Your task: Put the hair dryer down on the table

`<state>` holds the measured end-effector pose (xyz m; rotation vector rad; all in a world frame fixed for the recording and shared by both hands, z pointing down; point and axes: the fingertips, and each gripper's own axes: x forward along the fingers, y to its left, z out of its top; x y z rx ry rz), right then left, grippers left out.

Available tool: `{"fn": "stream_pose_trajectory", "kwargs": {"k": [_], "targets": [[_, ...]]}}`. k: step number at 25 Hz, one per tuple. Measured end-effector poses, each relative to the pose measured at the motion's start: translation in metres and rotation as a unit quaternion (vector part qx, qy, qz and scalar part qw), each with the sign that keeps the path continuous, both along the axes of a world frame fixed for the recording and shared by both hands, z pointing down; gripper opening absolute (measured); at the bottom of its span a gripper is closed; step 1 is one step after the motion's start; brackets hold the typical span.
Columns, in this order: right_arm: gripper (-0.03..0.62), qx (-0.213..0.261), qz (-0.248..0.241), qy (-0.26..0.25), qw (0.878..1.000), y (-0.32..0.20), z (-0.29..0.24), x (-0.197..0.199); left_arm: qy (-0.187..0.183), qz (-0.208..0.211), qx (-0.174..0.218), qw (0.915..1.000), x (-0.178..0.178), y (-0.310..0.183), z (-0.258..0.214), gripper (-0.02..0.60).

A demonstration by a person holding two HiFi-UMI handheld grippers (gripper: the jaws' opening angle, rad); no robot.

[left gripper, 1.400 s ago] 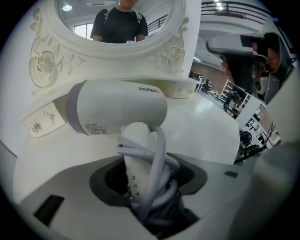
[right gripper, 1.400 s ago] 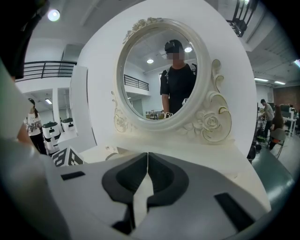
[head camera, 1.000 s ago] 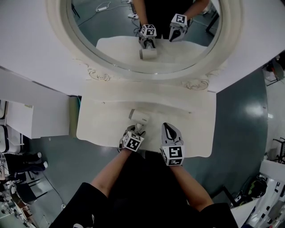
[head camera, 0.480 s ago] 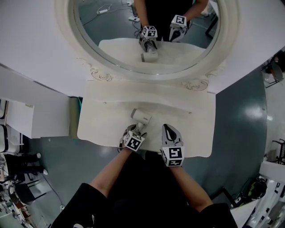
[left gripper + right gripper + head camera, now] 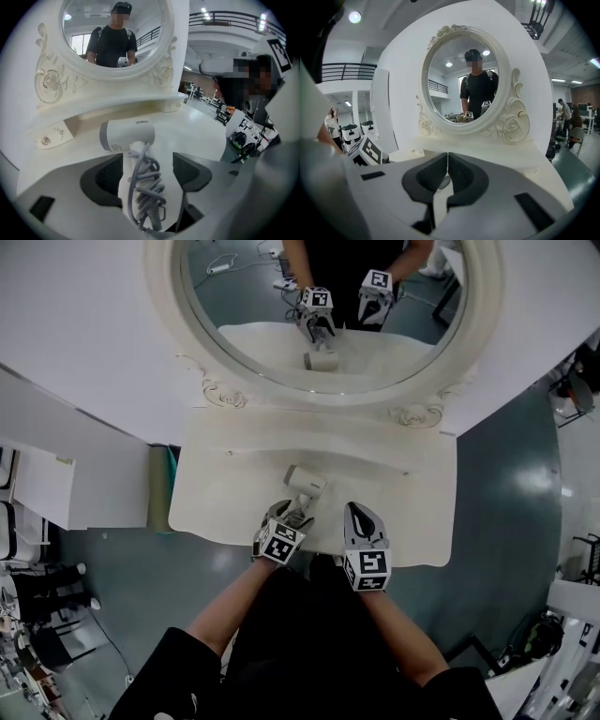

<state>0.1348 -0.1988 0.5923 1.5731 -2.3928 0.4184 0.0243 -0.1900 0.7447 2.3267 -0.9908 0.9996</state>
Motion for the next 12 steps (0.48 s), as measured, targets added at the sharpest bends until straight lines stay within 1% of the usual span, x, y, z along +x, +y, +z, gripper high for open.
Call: {"fn": "stream_pose_trajectory", "kwargs": {"k": [2,4,6,12], "targets": [[0.020,-0.002,0.002,-0.004,1.000,0.005,-0.004,-0.005,0.017,-0.005,0.007,0.9998,-0.001,0.002,-0.010,0.330],[0.021,-0.005,0.014,-0.010,1.000,0.012,-0.010,-0.006,0.031,-0.012,0.011,0.9994,-0.004,0.008,-0.018,0.330],[0.021,-0.008,0.028,-0.014,0.999,0.020,-0.017,-0.007,0.044,-0.018,0.024,0.9986,-0.007,0.013,-0.032,0.330],[0.021,-0.005,0.031,-0.016,0.999,0.042,-0.043,-0.025,0.111,-0.038,0.038,0.9925,-0.015,0.034,-0.091,0.327]]}}
